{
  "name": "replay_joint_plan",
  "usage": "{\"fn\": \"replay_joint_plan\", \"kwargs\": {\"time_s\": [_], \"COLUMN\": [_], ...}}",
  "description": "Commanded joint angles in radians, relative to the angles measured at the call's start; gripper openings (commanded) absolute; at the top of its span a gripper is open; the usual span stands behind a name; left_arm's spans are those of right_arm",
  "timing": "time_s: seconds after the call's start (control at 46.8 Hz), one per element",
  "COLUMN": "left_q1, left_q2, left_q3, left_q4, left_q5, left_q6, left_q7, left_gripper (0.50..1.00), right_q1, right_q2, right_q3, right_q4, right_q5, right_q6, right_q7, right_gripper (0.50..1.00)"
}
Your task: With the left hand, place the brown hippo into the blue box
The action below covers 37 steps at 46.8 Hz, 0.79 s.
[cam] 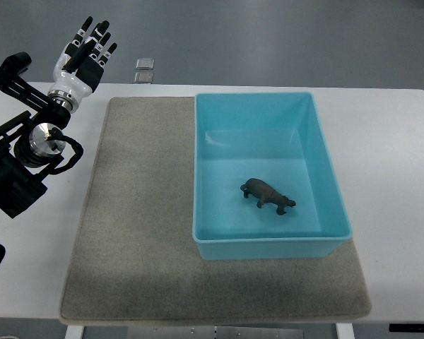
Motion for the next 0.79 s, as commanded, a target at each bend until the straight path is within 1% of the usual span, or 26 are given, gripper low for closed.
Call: {"fn": "replay_joint_plan", "kwargs": {"time_s": [0.0,0.235,0.385,0.577,0.77], "left_q1": [0.002,0.006,0.006,0.006,0.008], "left_q2": [0.000,0.000,0.001,0.000,0.003], "left_q3": [0.001,0.017,0.020,0.012,0.001], "left_q4": [0.000,0.003,0.004,0.001,0.000], "left_q5": [0.003,0.017,0.040,0.172,0.169], "left_q6": [0.001,0.013,0.065,0.119,0.119], "left_q7": [0.000,0.000,0.000,-0.001,-0.001], "left_gripper": [0.996,0.996,0.996,0.996,0.996], "right_q1": [0.000,0.000,0.000,0.000,0.000], "right_q2": [0.000,0.000,0.000,0.000,0.000], "right_q3": [0.000,0.000,0.000,0.000,0.000], "right_q4": [0.000,0.000,0.000,0.000,0.000], "right_q5": [0.000,0.001,0.000,0.000,0.000], "right_q6": [-0.001,-0.001,-0.001,-0.001,0.001], "right_q7": [0.000,0.000,0.000,0.000,0.000], "right_gripper": [0.936,0.936,0.936,0.936,0.936]}}
